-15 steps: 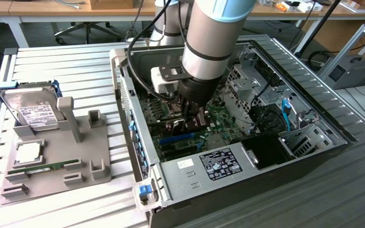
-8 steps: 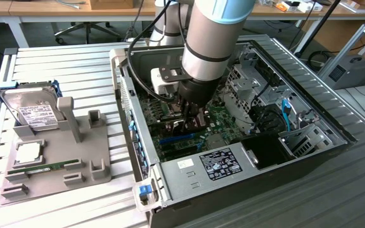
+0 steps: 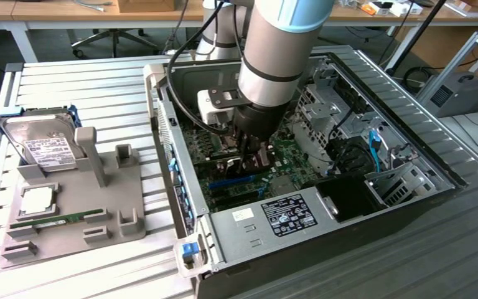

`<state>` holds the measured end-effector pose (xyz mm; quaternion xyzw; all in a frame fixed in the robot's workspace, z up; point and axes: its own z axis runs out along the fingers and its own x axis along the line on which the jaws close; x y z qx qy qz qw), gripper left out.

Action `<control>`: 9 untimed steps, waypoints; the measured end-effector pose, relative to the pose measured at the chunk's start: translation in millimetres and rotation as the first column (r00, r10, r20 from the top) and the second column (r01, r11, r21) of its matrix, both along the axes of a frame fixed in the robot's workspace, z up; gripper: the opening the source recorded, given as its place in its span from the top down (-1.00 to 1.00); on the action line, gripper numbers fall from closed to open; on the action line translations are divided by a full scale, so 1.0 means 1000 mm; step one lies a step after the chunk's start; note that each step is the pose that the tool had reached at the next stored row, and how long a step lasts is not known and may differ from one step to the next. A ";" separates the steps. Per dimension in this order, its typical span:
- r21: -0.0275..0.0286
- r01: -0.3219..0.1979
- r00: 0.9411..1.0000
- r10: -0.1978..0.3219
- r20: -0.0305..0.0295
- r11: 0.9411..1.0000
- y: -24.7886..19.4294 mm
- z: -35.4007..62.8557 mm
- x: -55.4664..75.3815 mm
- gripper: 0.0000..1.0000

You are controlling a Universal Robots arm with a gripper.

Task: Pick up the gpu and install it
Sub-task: 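Insert the gpu into the slot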

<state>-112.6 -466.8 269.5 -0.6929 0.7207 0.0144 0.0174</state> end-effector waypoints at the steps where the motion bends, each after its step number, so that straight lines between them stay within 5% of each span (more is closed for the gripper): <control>1: 0.000 0.000 1.000 0.000 0.000 1.000 0.0000 0.0000 0.000 0.45; 9: 0.000 0.000 1.000 0.000 0.000 1.000 0.0000 -0.0031 0.000 0.45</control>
